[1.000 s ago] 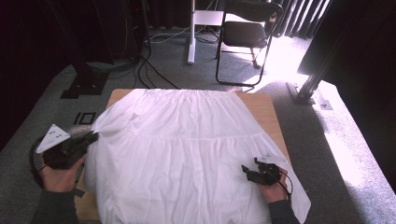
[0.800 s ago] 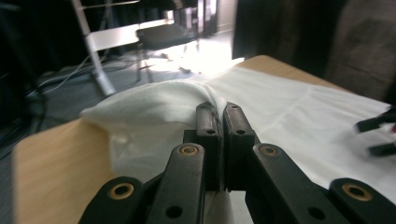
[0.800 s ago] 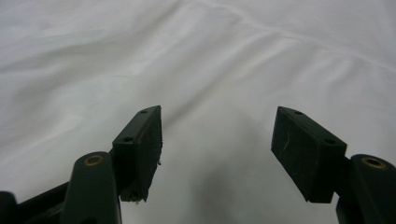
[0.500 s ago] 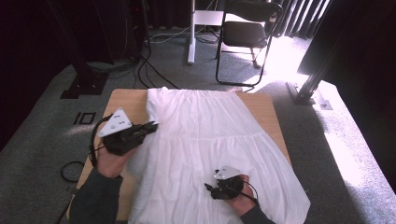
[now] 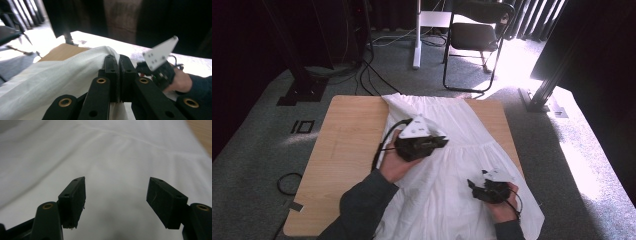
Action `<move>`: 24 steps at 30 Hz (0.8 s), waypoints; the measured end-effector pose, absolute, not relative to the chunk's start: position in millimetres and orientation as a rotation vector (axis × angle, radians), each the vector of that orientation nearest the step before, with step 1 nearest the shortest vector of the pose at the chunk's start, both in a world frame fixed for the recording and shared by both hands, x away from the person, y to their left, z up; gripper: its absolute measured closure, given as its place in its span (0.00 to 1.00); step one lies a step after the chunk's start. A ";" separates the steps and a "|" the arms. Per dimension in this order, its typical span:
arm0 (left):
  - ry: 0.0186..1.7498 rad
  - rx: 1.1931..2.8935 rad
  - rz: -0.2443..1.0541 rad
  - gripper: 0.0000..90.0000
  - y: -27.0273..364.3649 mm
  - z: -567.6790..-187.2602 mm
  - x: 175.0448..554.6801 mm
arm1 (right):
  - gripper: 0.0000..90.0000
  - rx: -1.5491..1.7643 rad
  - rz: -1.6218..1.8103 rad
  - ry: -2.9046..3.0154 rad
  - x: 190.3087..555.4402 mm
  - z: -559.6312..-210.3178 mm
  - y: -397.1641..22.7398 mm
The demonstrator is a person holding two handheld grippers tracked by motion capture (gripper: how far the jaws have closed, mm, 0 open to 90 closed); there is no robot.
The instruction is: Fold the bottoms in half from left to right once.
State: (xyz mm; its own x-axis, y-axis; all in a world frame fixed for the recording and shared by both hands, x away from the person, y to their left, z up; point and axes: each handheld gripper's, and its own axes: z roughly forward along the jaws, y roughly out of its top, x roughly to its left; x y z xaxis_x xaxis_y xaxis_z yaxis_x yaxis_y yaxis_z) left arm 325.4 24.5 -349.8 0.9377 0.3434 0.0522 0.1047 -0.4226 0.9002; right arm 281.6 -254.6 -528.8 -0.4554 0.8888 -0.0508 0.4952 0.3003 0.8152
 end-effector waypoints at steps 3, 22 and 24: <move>0.296 2.054 0.232 0.98 -7.1 -366.4 331.4 | 0.35 1.310 1.009 1.992 281.3 -528.8 -280.3; 0.432 2.106 0.161 0.60 -3.7 -426.0 347.5 | 0.41 1.335 0.982 1.940 289.6 -515.1 -293.7; 0.498 2.093 0.261 0.56 30.1 -424.7 342.4 | 0.44 1.338 1.025 1.942 294.2 -510.3 -291.1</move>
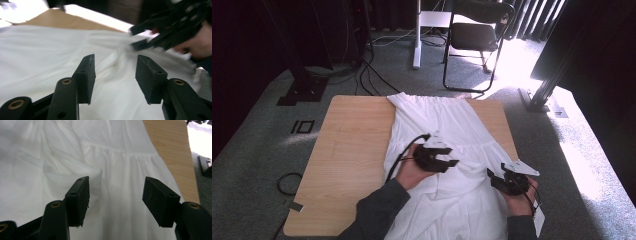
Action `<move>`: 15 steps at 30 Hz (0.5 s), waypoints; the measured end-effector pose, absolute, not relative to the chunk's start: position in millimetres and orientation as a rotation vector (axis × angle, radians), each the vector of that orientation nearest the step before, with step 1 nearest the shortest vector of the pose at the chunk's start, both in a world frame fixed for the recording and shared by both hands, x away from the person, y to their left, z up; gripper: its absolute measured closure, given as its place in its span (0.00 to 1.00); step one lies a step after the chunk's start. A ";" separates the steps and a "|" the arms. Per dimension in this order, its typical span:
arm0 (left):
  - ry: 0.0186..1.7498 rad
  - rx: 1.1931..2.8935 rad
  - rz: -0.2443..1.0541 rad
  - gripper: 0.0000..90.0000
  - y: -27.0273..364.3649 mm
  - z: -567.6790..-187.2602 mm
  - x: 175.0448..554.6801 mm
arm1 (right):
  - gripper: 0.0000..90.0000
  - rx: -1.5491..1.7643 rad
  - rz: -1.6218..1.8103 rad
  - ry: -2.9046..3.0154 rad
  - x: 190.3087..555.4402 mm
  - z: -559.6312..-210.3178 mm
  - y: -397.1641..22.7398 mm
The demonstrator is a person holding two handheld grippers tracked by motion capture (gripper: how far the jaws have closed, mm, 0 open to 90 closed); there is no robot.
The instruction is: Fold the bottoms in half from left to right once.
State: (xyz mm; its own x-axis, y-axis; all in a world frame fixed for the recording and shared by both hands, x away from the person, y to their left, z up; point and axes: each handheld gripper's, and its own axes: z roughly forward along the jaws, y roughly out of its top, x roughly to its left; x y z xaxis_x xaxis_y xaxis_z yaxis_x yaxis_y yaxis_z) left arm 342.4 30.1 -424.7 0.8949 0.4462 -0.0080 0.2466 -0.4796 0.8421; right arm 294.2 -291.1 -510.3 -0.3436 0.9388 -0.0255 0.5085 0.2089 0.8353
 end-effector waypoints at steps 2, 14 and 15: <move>0.571 2.081 0.320 0.56 61.9 -428.3 338.5 | 0.46 1.347 1.056 1.954 301.5 -506.5 -287.3; 0.960 2.089 0.364 0.45 187.2 -505.2 305.6 | 0.36 1.375 0.958 2.162 346.0 -522.3 -253.3; 0.977 2.088 0.342 0.45 191.8 -510.8 303.2 | 0.42 1.380 0.934 2.182 346.4 -525.0 -251.5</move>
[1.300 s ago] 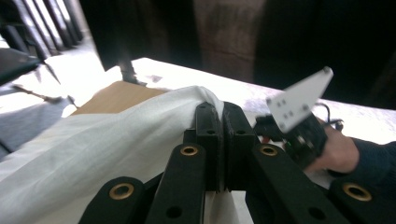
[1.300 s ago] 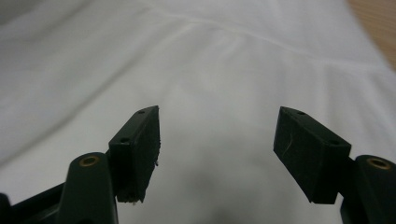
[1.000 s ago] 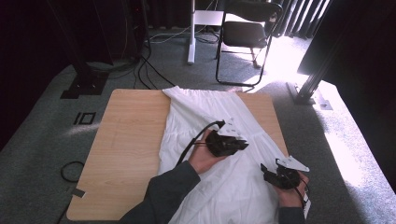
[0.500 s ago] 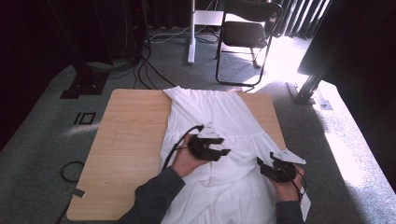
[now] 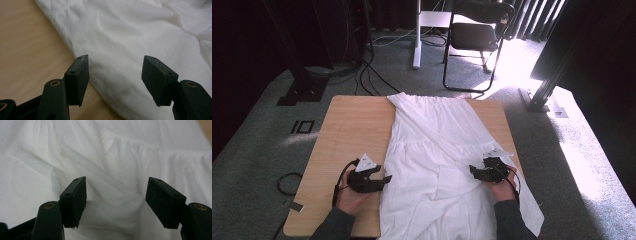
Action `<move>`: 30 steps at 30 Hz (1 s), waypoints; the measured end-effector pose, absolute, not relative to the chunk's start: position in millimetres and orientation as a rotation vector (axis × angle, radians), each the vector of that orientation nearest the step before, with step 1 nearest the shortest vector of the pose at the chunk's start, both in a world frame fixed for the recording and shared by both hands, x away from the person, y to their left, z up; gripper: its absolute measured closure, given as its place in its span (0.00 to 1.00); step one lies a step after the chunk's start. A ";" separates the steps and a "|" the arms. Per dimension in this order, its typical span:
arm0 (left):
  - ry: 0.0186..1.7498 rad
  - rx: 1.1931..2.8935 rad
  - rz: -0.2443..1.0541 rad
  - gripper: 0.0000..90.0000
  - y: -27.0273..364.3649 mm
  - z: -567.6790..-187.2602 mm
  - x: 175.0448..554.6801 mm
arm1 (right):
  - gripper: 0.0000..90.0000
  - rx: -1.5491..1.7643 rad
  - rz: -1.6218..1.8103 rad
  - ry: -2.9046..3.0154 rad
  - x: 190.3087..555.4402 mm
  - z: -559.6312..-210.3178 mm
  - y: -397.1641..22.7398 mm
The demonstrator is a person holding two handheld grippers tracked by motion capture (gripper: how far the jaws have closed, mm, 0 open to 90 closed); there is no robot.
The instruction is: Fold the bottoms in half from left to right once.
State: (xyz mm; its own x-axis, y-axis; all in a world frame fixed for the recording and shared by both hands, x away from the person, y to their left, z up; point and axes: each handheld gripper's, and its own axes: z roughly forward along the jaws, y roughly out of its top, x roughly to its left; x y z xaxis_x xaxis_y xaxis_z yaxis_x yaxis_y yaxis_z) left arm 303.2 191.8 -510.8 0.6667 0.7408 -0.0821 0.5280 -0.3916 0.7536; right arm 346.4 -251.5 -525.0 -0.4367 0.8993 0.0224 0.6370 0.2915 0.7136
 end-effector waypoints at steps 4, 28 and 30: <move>1.018 2.106 0.330 0.45 202.7 -527.4 296.6 | 0.91 1.283 0.860 2.254 338.2 -522.7 -244.5; 0.933 2.149 0.165 0.39 128.0 -551.4 311.9 | 0.97 1.236 0.980 1.814 322.9 -408.4 -307.5; 0.919 2.134 0.130 0.39 119.1 -552.6 313.6 | 0.97 1.245 0.974 1.825 322.3 -413.8 -311.6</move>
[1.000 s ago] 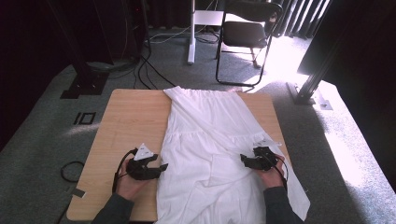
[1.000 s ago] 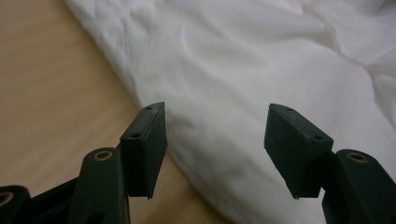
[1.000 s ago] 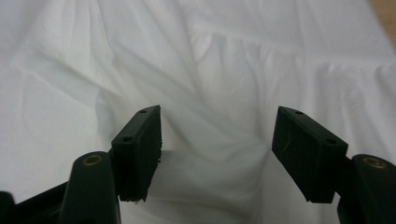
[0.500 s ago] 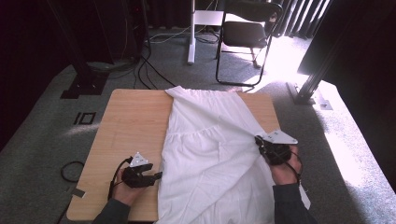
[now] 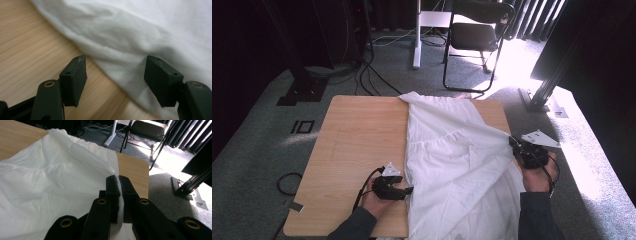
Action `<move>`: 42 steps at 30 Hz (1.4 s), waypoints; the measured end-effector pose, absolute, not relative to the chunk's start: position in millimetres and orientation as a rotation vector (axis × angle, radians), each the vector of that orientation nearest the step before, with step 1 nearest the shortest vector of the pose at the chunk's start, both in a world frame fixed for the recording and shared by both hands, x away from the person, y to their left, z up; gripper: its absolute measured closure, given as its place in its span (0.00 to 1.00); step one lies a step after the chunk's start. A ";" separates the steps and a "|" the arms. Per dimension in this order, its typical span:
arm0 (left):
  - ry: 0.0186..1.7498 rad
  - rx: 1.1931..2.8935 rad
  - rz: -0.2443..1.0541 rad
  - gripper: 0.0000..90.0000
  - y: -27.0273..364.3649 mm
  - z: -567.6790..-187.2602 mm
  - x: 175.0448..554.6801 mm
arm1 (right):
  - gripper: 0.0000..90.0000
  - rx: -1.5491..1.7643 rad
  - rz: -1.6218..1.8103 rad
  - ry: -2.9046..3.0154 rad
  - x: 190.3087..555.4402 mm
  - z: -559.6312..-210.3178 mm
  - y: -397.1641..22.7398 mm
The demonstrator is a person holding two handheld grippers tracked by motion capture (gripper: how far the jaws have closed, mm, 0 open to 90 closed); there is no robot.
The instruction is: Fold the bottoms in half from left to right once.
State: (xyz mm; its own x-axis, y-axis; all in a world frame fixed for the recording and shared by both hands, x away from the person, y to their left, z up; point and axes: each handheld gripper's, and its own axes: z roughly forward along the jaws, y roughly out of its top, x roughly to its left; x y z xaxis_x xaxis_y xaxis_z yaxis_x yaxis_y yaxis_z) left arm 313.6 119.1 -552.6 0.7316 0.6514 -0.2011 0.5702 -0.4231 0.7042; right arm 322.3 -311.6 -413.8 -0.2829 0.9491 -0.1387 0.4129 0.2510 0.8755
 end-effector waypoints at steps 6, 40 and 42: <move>0.893 2.116 0.104 0.47 95.3 -555.2 312.8 | 0.97 1.244 0.968 1.840 320.9 -417.6 -315.7; 1.000 1.944 0.544 1.00 238.0 -440.8 295.1 | 0.97 1.203 1.053 1.964 303.4 -439.3 -280.5; 0.973 1.968 0.506 0.99 227.5 -447.0 295.6 | 0.97 1.230 1.007 1.954 301.7 -447.3 -286.1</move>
